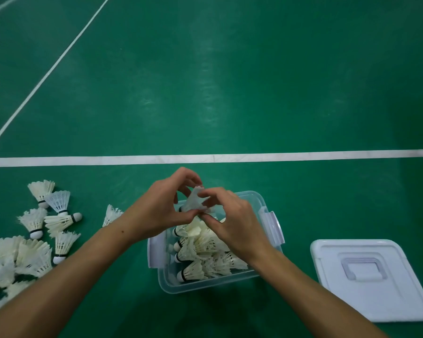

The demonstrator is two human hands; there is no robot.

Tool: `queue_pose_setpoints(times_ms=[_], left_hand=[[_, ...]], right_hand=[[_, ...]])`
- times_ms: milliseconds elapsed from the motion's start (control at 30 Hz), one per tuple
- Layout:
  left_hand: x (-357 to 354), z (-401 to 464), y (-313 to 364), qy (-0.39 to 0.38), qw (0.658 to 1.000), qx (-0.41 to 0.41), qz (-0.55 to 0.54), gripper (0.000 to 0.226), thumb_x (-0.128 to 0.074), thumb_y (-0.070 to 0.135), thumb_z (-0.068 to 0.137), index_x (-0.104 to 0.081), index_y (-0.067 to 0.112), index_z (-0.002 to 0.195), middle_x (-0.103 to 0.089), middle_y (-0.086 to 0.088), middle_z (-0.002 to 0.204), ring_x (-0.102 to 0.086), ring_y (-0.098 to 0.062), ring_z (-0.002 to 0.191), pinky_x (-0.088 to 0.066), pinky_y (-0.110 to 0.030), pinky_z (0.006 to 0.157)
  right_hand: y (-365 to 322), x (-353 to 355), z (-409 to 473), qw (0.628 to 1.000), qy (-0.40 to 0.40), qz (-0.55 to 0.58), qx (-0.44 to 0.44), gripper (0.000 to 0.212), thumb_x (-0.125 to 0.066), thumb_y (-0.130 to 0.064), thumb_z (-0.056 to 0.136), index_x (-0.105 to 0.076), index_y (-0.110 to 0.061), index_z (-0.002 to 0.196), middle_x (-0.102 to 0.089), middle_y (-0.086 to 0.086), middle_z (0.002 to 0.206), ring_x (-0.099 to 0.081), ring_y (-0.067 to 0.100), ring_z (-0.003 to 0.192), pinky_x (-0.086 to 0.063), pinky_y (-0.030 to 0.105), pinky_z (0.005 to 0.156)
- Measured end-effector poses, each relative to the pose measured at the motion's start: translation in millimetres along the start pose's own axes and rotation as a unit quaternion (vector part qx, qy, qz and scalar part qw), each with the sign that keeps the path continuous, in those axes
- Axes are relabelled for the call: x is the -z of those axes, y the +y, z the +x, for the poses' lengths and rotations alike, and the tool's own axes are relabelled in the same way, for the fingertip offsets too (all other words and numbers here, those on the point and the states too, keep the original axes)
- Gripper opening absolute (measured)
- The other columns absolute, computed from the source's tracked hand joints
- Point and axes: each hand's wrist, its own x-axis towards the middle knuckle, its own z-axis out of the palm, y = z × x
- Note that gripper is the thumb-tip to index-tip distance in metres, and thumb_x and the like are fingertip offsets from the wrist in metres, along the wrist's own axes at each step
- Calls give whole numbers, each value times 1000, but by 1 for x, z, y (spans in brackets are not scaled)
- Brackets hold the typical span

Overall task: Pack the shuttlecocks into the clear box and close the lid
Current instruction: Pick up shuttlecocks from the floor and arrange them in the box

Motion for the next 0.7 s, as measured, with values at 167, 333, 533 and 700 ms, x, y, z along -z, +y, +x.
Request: queue_pose_setpoints(times_ms=[167,333,533,700], left_hand=[[-3,-12,-13,18,999,8,27,60,-88,33,82,-53,36,130,-61,23,131,-63,-4,114,-47,-17,84],[2,-41,-32,70,995,51,45,56,-88,36,80,-59,34,128,-65,23,126,-65,-3,111,-49,-22,83],[8,-60,-42,117,990,69,45,48,-87,29,83,-63,32,124,-68,21,123,-67,-7,109,-54,-32,82],[13,-71,-49,129,987,92,40,43,-85,27,84,-64,32,122,-69,22,122,-66,-4,109,-52,-26,83]], right_hand=[[14,-5,-21,995,48,-50,-71,40,-83,-25,89,-64,-25,125,-78,-14,98,-74,1,89,-64,33,77],[25,-26,-34,988,26,-98,-117,38,-81,-26,91,-63,-27,124,-79,-13,99,-75,4,87,-63,28,74],[29,-56,-19,986,-33,-113,-119,36,-76,-22,95,-61,-21,127,-79,-4,103,-76,14,87,-63,35,74],[34,-66,-11,982,-77,-73,-155,39,-78,-19,94,-61,-17,129,-80,1,109,-76,16,96,-63,36,86]])
